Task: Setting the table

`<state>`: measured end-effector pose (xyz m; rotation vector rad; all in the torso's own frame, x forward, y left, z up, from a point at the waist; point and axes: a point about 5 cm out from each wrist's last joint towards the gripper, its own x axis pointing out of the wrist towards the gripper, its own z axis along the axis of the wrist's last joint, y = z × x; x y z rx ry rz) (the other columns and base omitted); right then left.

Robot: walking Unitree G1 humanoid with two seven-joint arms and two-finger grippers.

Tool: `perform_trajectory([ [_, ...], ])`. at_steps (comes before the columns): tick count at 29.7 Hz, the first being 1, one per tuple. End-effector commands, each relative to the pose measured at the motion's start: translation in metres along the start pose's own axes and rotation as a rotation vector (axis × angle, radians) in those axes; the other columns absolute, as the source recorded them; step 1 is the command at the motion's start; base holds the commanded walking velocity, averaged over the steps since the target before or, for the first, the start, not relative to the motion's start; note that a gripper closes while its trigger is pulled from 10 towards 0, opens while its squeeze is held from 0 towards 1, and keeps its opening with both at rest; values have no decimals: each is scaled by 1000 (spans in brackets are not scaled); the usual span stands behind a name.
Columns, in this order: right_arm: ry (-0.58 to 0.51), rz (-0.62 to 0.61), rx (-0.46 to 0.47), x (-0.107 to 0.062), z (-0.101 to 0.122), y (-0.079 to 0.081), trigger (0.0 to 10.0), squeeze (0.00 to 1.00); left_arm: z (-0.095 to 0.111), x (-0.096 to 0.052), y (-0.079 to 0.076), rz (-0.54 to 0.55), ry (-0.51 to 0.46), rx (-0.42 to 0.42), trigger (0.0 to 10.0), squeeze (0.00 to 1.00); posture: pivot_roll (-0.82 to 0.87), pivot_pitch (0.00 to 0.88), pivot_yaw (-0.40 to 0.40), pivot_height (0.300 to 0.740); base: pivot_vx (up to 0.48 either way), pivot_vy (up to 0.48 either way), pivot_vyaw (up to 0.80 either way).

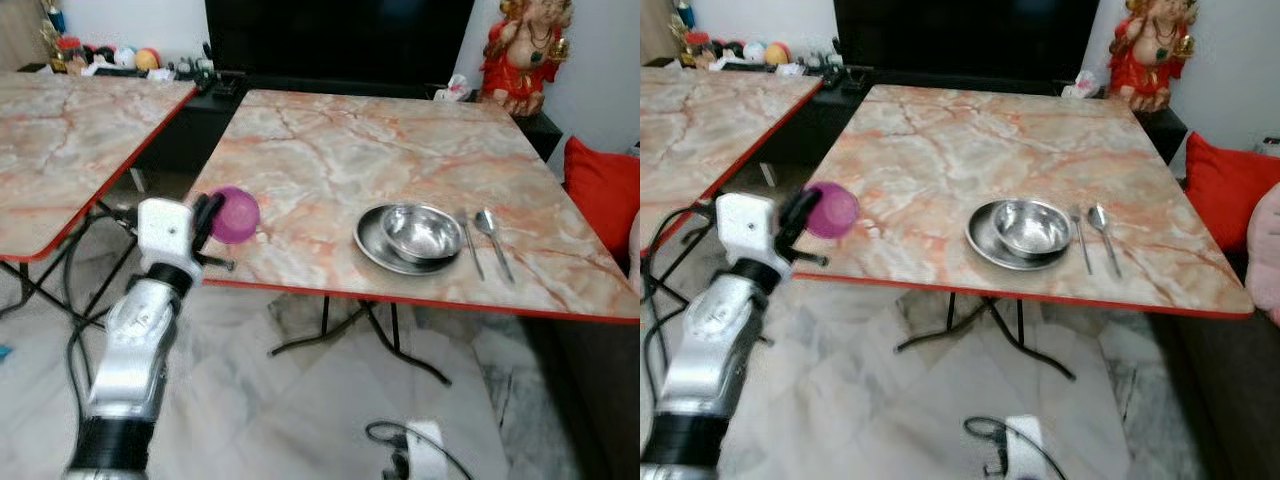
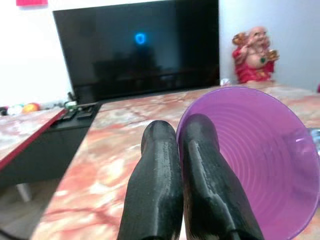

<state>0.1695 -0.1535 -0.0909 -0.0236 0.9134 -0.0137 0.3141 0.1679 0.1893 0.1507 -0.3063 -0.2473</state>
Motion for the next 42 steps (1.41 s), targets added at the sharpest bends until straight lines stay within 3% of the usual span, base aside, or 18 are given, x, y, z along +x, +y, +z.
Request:
perform_trajectory([
  [1, -17, 14, 14, 1, 4, 7, 10000, 0, -1, -1, 5, 1, 11, 19, 10000, 0, 152, 0, -63, 740, 0, -281, 0],
  [11, -19, 16, 20, 1, 4, 9, 10000, 0, -4, -2, 7, -13, 36, 2, 10000, 0, 154, 0, -60, 740, 0, -219, 0],
  [13, -19, 15, 20, 1, 4, 9, 10000, 0, -7, -2, 6, -19, 53, -67, 10000, 0, 153, 0, -59, 740, 0, 0, 0],
  [19, -20, 15, 20, 1, 4, 8, 10000, 0, -5, -2, 8, -3, 46, -132, 10000, 0, 153, 0, -61, 740, 0, 0, 0],
  [31, -13, 12, 26, 1, 4, 8, 10000, 0, 0, 1, 13, 19, 42, -135, 10000, 0, 153, 0, -62, 740, 0, 0, 0],
  [42, -9, 18, 5, 1, 4, 8, 10000, 0, 4, 2, 17, 38, 20, -177, 10000, 0, 153, 0, -63, 740, 274, 0, -328],
])
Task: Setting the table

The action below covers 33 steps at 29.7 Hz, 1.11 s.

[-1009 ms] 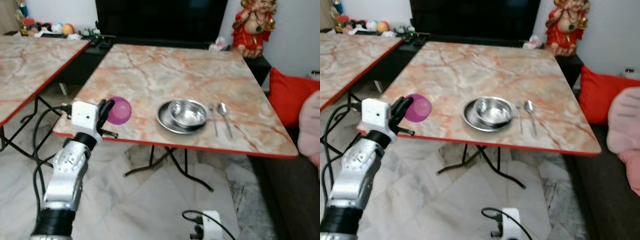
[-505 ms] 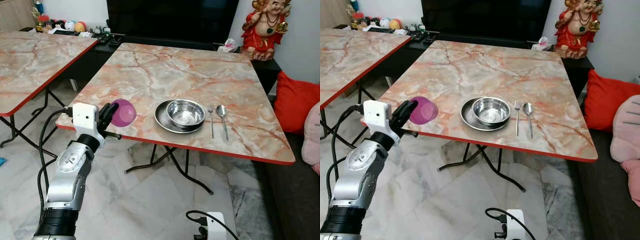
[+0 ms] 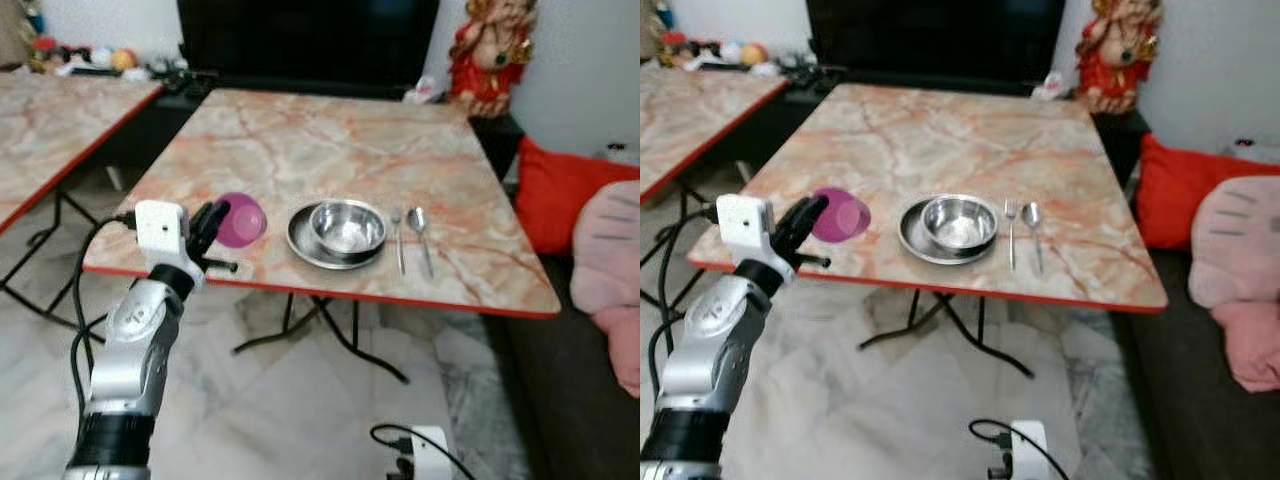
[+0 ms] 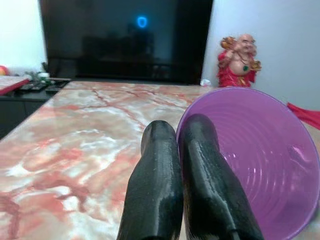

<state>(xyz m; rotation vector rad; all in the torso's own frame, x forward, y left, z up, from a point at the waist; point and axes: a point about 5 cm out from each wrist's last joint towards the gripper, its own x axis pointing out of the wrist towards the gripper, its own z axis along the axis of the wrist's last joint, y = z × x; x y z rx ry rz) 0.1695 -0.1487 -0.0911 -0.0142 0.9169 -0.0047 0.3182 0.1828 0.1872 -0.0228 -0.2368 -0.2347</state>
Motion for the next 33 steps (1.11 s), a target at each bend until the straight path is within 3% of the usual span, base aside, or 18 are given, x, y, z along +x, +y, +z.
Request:
perform_trajectory([
  [1, -12, 7, 0, 1, 4, 3, 10000, 0, 9, 2, 0, -1, -28, -1, 10000, 0, 154, 0, -63, 740, 304, 0, 0],
  [23, -6, 6, -6, 0, 1, 4, 10000, 0, 11, 9, -7, -36, -33, -1, 10000, 0, 154, 0, -62, 740, 313, 0, 0],
  [33, -4, 6, -6, 1, 2, 4, 10000, 0, -1, 10, -10, -56, 109, 36, 10000, 0, 159, 0, -64, 740, 153, 0, 0],
])
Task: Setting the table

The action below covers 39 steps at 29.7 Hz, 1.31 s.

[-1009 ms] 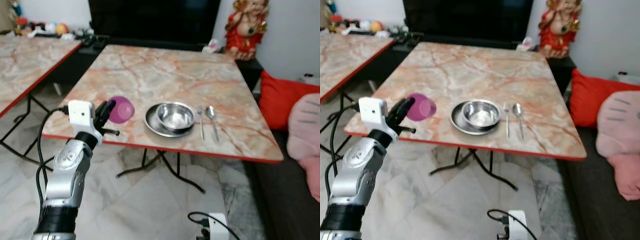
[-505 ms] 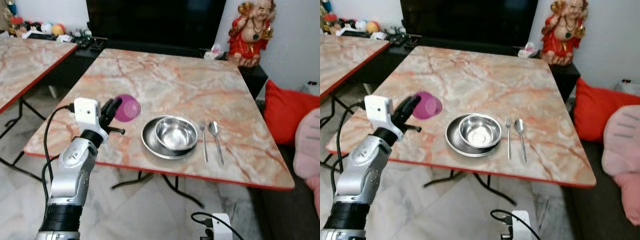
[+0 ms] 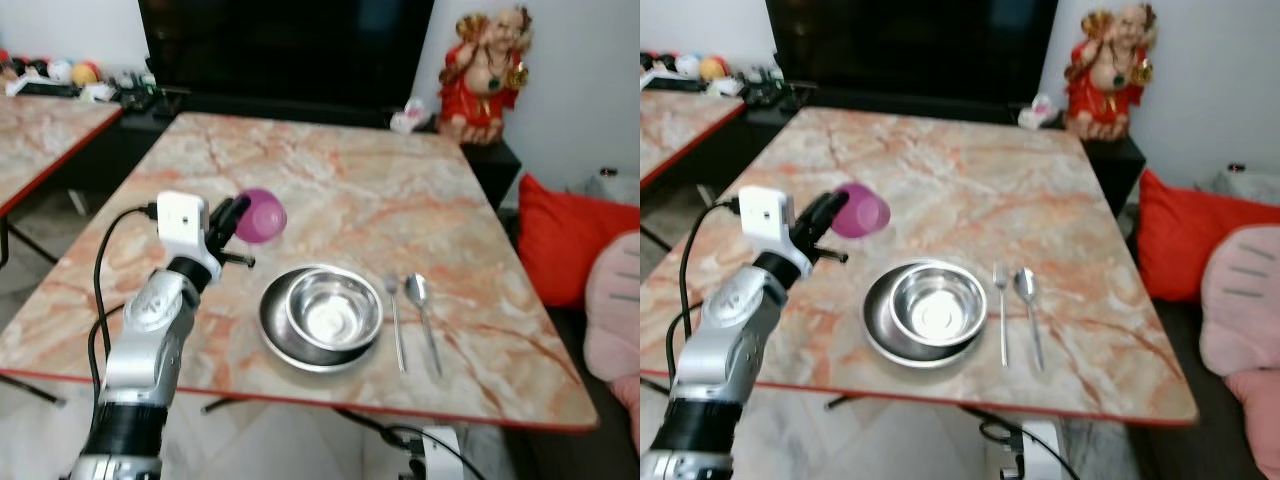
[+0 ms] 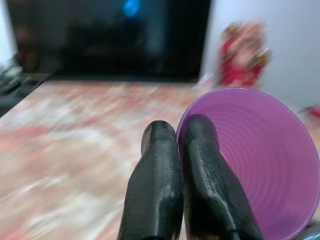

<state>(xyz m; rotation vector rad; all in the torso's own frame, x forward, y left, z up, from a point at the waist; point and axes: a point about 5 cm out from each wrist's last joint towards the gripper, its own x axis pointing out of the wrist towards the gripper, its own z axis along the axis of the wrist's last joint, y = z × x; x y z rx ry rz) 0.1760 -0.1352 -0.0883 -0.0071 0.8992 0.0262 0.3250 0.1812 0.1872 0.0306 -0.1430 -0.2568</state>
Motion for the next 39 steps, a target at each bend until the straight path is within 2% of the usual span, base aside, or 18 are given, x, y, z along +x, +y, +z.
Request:
perform_trajectory([
  [1, 14, -23, 1, -1, -5, -9, 10000, 0, 2, 5, -9, -26, 26, -14, 10000, 0, 157, 0, -65, 740, 0, 0, 0],
  [4, 13, -19, -11, -1, -4, -10, 10000, 0, 5, 11, -9, -23, 81, -50, 10000, 0, 158, 0, -64, 740, 0, 0, 0],
  [7, 9, -6, -40, 0, -2, -9, 10000, 0, 6, 16, -8, -3, 156, -47, 10000, 0, 155, 0, -63, 740, 0, 0, 0],
  [9, 9, -7, -34, 0, -1, -9, 10000, 0, 8, 18, -7, 11, 201, -94, 10000, 0, 154, 0, -64, 740, 0, 0, 0],
  [11, 9, -6, -34, 0, -1, -10, 10000, 0, 8, 19, -6, 16, 218, -86, 10000, 0, 154, 0, -65, 740, 0, 0, 0],
  [14, 10, -3, -41, 0, -1, -10, 10000, 0, 16, 23, -6, 25, 271, -8, 10000, 0, 156, 0, -67, 740, 0, 0, 0],
  [18, 10, -1, -45, 0, -1, -10, 10000, 0, 20, 27, -7, 43, 342, -10, 10000, 0, 155, 0, -64, 740, 0, 0, 0],
  [25, 9, 9, -62, 0, 0, -9, 10000, 0, 4, 28, -8, 77, 436, -42, 10000, 0, 151, 0, -59, 740, 0, 0, 0],
  [29, 7, -8, -38, 0, -1, -9, 10000, 0, -6, 28, -9, 111, 482, -89, 10000, 0, 146, 0, -56, 740, 0, 0, 0],
  [39, 8, -21, -38, 0, -1, -11, 10000, 0, -15, 29, -12, 131, 509, -109, 10000, 0, 146, 0, -57, 740, 0, 0, 0],
])
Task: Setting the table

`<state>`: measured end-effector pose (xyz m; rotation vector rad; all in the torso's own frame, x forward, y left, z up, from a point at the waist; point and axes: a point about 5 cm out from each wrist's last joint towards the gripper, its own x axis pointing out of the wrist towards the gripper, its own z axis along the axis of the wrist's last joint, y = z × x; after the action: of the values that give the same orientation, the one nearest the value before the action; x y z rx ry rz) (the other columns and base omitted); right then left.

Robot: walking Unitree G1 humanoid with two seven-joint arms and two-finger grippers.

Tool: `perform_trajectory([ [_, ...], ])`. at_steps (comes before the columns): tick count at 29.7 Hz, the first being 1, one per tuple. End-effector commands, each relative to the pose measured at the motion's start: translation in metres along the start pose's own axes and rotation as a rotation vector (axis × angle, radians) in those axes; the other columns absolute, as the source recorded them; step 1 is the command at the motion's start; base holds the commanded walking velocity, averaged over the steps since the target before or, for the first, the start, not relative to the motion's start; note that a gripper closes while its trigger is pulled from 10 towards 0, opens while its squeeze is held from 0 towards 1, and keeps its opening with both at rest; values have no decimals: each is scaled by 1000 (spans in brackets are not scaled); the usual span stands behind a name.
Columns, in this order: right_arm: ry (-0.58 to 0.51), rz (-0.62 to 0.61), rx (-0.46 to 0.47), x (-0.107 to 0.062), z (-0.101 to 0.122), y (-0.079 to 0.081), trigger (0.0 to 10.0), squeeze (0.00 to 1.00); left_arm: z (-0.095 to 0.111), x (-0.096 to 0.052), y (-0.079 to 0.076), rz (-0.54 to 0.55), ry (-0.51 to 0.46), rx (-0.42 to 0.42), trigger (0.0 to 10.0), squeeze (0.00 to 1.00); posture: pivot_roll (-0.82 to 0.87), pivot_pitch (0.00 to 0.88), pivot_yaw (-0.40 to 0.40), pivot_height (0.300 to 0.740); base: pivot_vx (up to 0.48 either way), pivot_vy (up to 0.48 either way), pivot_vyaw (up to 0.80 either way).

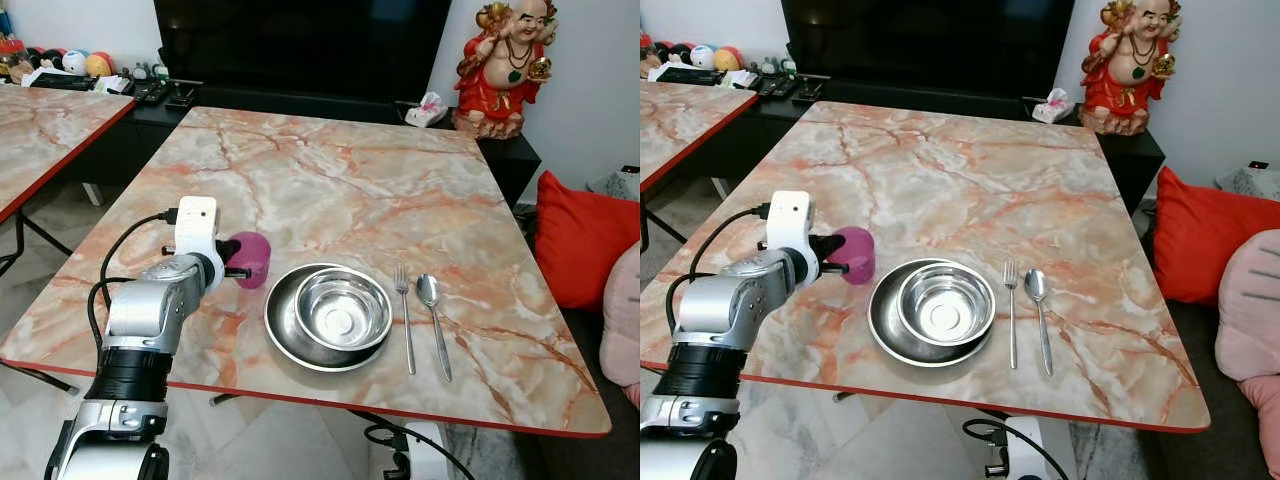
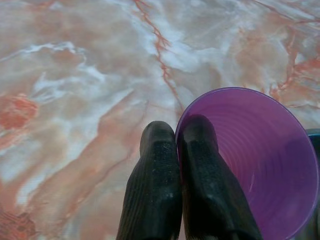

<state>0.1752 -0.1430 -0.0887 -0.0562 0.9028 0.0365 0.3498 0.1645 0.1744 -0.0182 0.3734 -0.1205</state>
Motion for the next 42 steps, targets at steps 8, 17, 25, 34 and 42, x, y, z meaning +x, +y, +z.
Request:
perform_trajectory([
  [8, 2, -8, 7, 0, 0, -3, 10000, 0, 1, 3, -2, 18, 0, -22, 10000, 0, 142, 2, -57, 740, 0, 0, 0],
  [17, 5, -7, 8, 0, -1, -2, 10000, 0, -3, 4, -1, 38, 8, -36, 10000, 0, 142, 0, -57, 740, 0, 0, 0],
  [25, 7, -4, 9, -1, -3, -2, 10000, 0, -6, 4, 1, 53, 17, -32, 10000, 0, 141, 0, -57, 740, 0, 0, 0],
  [34, 10, -2, 7, -1, -3, -2, 10000, 0, -8, 5, 1, 53, 22, -40, 10000, 55, 138, 0, -58, 740, 0, 0, 0],
  [42, 11, -1, 7, -1, -4, -2, 10000, 0, -9, 5, 1, 54, 20, -54, 10000, 800, 140, 0, -59, 740, 0, 0, 0],
])
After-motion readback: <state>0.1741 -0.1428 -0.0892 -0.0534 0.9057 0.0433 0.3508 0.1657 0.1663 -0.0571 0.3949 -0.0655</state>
